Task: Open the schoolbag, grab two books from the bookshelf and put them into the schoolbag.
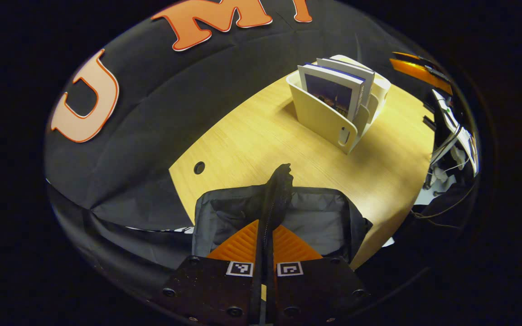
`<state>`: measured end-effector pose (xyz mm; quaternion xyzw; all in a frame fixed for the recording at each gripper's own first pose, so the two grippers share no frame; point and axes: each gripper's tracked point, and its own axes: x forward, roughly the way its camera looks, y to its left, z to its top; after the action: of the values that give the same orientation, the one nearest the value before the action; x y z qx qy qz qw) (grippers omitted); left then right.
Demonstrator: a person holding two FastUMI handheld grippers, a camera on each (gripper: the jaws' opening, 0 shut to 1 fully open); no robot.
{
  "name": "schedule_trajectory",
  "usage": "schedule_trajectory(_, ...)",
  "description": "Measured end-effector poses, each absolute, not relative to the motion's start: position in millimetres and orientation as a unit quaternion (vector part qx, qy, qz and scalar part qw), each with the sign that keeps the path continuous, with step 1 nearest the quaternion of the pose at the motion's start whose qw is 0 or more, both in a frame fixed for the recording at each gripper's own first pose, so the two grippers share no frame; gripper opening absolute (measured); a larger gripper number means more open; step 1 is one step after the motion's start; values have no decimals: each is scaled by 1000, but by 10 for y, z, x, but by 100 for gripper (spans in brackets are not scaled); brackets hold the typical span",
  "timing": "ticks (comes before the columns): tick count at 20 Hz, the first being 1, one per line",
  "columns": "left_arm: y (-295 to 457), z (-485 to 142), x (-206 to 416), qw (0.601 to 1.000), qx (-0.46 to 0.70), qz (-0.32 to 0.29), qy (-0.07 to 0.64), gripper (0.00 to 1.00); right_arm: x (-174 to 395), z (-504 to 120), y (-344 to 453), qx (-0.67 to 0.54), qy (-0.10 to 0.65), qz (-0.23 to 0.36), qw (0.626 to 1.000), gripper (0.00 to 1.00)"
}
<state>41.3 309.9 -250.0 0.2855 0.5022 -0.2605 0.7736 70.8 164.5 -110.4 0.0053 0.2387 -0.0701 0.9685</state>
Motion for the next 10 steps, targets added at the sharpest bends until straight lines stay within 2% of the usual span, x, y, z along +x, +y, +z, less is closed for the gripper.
schedule_trajectory(6,3196,-2411,485,767,256,-302,505,5,1115,-995,2047,65,322,-50,943,95)
schedule_trajectory(10,3211,-2364,567,771,254,-303,499,5,1339,-1011,2069,40,376,-32,925,95)
